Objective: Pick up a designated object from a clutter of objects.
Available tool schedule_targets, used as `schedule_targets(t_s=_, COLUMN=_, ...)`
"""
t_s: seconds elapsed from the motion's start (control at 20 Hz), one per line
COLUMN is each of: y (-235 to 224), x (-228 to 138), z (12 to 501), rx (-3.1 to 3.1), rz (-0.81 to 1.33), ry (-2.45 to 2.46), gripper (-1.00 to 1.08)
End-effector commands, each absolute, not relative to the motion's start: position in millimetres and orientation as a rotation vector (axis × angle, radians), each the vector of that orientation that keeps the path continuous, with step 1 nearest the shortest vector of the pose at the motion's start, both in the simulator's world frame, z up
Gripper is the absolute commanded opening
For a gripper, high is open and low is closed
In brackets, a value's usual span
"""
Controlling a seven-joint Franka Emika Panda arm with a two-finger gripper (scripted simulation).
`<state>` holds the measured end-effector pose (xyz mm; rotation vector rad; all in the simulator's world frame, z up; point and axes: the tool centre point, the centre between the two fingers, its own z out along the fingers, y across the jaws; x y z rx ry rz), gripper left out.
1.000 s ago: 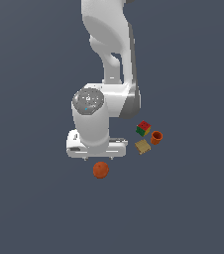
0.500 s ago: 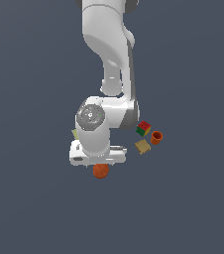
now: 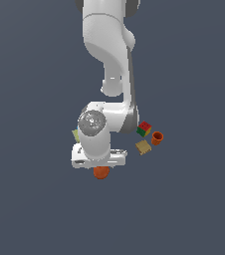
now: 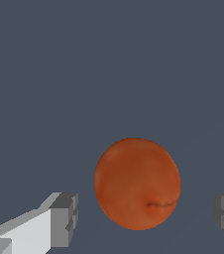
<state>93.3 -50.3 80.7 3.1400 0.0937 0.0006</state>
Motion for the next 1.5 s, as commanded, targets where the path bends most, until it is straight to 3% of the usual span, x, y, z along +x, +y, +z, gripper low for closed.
schedule_targets(t_s=0.0, y=-50, x=92, z=67, rx=3.14, rz=-0.001, ry=0.095, gripper=1.0)
schedule_targets(t_s=0.4, y=-50, x=94, z=47, rx=3.14, rz=0.0, ry=0.095, gripper=1.0)
schedule_targets(t_s=0.45, y=-50, x=94, z=47, rx=3.14, rz=0.0, ry=0.095, gripper=-1.0)
schedule_targets(t_s=1.45, y=-37, x=86, z=69, rx=3.14, rz=0.0, ry=0.095, gripper=-1.0)
